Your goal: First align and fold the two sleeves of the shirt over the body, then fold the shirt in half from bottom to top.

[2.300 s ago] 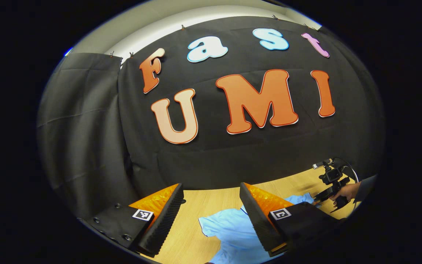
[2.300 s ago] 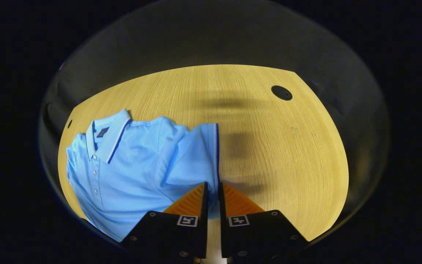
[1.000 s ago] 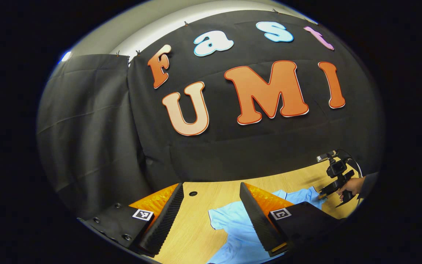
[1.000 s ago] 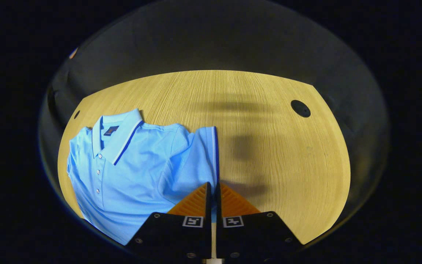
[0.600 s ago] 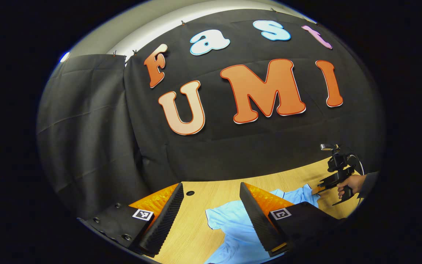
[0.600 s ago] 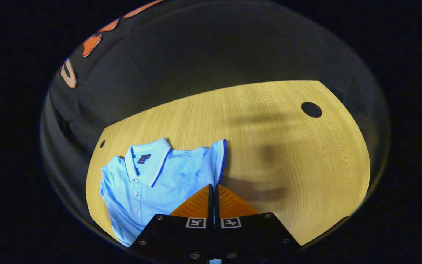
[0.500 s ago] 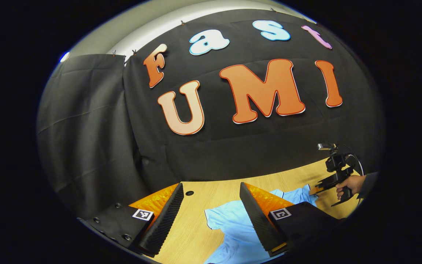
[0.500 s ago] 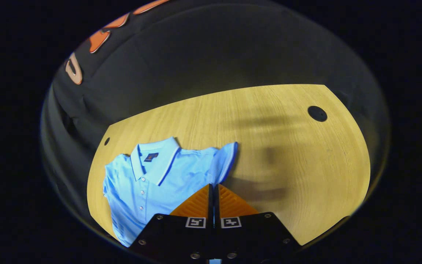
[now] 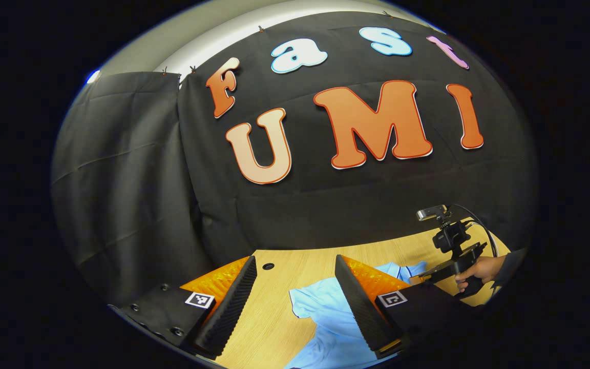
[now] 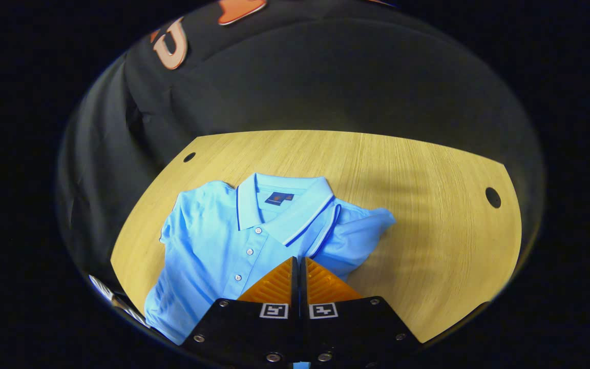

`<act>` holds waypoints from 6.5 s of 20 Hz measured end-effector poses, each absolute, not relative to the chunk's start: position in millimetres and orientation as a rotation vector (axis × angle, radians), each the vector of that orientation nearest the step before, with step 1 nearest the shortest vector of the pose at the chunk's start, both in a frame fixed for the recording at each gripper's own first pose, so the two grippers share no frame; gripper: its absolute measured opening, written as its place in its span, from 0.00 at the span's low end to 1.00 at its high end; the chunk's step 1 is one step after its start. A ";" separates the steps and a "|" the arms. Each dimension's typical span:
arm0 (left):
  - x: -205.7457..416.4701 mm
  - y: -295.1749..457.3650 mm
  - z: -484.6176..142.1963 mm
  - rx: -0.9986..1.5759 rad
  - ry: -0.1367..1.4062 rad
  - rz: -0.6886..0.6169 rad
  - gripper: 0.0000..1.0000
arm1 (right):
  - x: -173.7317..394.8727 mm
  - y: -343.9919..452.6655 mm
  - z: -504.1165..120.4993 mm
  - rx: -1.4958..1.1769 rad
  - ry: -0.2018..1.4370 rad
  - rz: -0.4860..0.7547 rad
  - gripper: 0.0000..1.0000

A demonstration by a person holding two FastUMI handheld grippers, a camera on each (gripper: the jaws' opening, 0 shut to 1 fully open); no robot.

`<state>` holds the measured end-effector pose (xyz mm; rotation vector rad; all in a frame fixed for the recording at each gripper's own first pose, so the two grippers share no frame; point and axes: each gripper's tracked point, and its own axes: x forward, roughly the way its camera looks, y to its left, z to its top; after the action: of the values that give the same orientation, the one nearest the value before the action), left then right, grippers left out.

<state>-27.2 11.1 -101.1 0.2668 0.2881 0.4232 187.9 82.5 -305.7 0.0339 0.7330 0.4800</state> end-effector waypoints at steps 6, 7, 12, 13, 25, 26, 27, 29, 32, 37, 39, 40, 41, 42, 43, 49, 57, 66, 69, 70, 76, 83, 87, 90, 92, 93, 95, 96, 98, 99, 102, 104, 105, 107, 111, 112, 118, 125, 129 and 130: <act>-17.6 30.0 -144.7 0.154 0.396 0.369 1.00 | 164.9 85.1 -277.7 0.025 0.689 0.571 0.33; -13.0 34.5 -154.9 0.139 0.433 0.350 1.00 | 163.6 76.9 -270.5 0.039 0.675 0.548 0.46; 1.3 61.2 -214.8 0.001 0.630 0.262 1.00 | 154.2 17.3 -238.6 0.071 0.603 0.379 0.86; 3.8 68.0 -228.6 -0.023 0.669 0.242 1.00 | 148.1 7.4 -234.4 0.077 0.596 0.340 0.90; 38.7 148.3 -372.2 -0.240 1.097 0.123 0.99 | 29.8 -41.3 -204.3 0.133 0.510 -0.076 0.94; 41.8 153.3 -381.9 -0.239 1.124 0.118 0.96 | 19.8 -41.6 -201.5 0.131 0.500 -0.100 0.94; 46.6 156.6 -391.3 -0.236 1.150 0.112 0.99 | 11.0 -40.7 -199.8 0.129 0.492 -0.124 0.95; 57.9 165.2 -410.0 -0.228 1.195 0.109 0.99 | -9.9 -38.4 -195.3 0.126 0.483 -0.163 0.95; 72.0 172.2 -434.7 -0.215 1.257 0.117 0.98 | -31.0 -30.0 -196.8 0.126 0.485 -0.195 0.95; 89.4 178.7 -463.4 -0.172 1.324 0.162 0.99 | -56.4 -22.6 -198.3 0.149 0.495 -0.224 0.96; 90.1 177.7 -472.2 -0.158 1.352 0.169 0.98 | -63.4 -27.7 -199.3 0.169 0.496 -0.246 0.96; 88.5 177.8 -475.4 -0.147 1.371 0.178 0.98 | -66.6 -30.8 -198.6 0.180 0.492 -0.257 0.96; 92.9 180.5 -479.2 -0.121 1.366 0.179 0.98 | -69.8 -33.4 -199.1 0.183 0.492 -0.263 0.96; 95.8 180.8 -475.1 -0.099 1.364 0.184 0.95 | -73.9 -36.1 -199.9 0.177 0.492 -0.269 0.96; 96.4 179.9 -475.7 -0.090 1.377 0.187 0.94 | -77.5 -38.0 -200.4 0.172 0.491 -0.273 0.96; 107.9 150.8 -473.7 -0.067 1.374 0.102 0.11 | -94.5 -47.7 -208.8 0.206 0.492 -0.310 0.96; 145.7 84.2 -427.5 0.024 1.225 -0.109 0.09 | -121.2 -49.4 -226.9 0.238 0.526 -0.341 0.97; 158.2 -19.2 -433.7 -0.006 1.211 -0.307 0.16 | -160.3 -47.7 -251.6 0.278 0.578 -0.408 0.97; 150.4 -59.1 -428.6 -0.108 1.207 -0.432 0.49 | -167.0 -46.3 -254.0 0.313 0.570 -0.429 0.97; 145.4 -65.8 -424.8 -0.134 1.213 -0.461 0.60 | -168.0 -45.7 -256.1 0.317 0.575 -0.428 0.98; 112.0 -46.7 -402.5 -0.132 1.177 -0.467 1.00 | -161.7 -39.1 -270.9 0.291 0.620 -0.356 0.97; 31.2 2.6 -386.6 -0.103 1.151 -0.374 1.00 | -155.2 -29.4 -296.3 0.235 0.699 -0.199 0.97; -34.8 18.7 -380.3 -0.114 1.171 -0.296 0.99 | -155.8 -19.0 -313.0 0.234 0.733 -0.106 0.97; -80.5 26.1 -385.1 -0.096 1.185 -0.245 0.99 | -158.3 -12.8 -327.6 0.202 0.772 -0.046 0.97; -110.8 30.0 -390.3 -0.074 1.203 -0.216 0.99 | -161.8 -5.4 -335.9 0.193 0.793 -0.003 0.98; -124.8 31.7 -393.4 -0.070 1.212 -0.199 0.99 | -163.9 -2.7 -340.2 0.186 0.804 0.020 0.98; -153.6 33.8 -400.8 -0.078 1.232 -0.163 0.99 | -168.8 -0.5 -351.9 0.159 0.835 0.049 0.98; -170.4 33.5 -405.7 -0.087 1.247 -0.142 0.99 | -171.6 1.4 -357.1 0.153 0.851 0.061 0.98; -200.2 37.6 -416.3 -0.090 1.286 -0.103 0.96 | -180.2 9.0 -367.1 0.149 0.882 0.098 0.98; -213.6 41.7 -422.1 -0.083 1.303 -0.082 0.99 | -184.0 8.4 -372.7 0.134 0.896 0.103 0.98; -246.0 45.9 -431.7 -0.091 1.335 -0.037 1.00 | -196.8 12.2 -388.1 0.110 0.939 0.120 0.98; -259.4 49.4 -436.5 -0.096 1.351 -0.005 0.99 | -202.8 12.7 -397.8 0.090 0.965 0.119 0.98; -264.6 49.7 -439.0 -0.095 1.356 0.003 0.99 | -204.9 14.5 -402.4 0.081 0.975 0.117 0.98; -275.6 52.6 -445.7 -0.072 1.369 0.015 1.00 | -207.8 14.5 -408.1 0.065 0.983 0.107 0.98; -283.3 56.3 -450.1 -0.019 1.381 0.033 0.98 | -211.9 18.6 -416.9 0.058 1.006 0.111 0.98; -284.0 56.9 -452.8 0.003 1.384 0.041 0.98 | -212.1 19.7 -418.7 0.060 1.013 0.112 0.97; -286.8 44.6 -454.8 -0.007 1.427 0.060 0.79 | -204.3 14.9 -422.1 0.025 1.031 0.079 0.67; -281.5 38.2 -456.1 -0.075 1.416 0.064 0.11 | -206.8 26.7 -421.1 0.146 1.066 0.075 0.05; -280.5 34.6 -454.7 -0.046 1.428 -0.028 0.07 | -207.8 30.2 -415.4 0.225 1.088 0.094 0.04; -282.3 32.5 -451.5 -0.068 1.426 -0.039 0.06 | -206.5 30.4 -410.4 0.236 1.085 0.105 0.04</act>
<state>-282.3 32.5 -451.5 -0.0679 1.4261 -0.0390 -206.5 30.4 -410.4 0.2362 1.0847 0.1055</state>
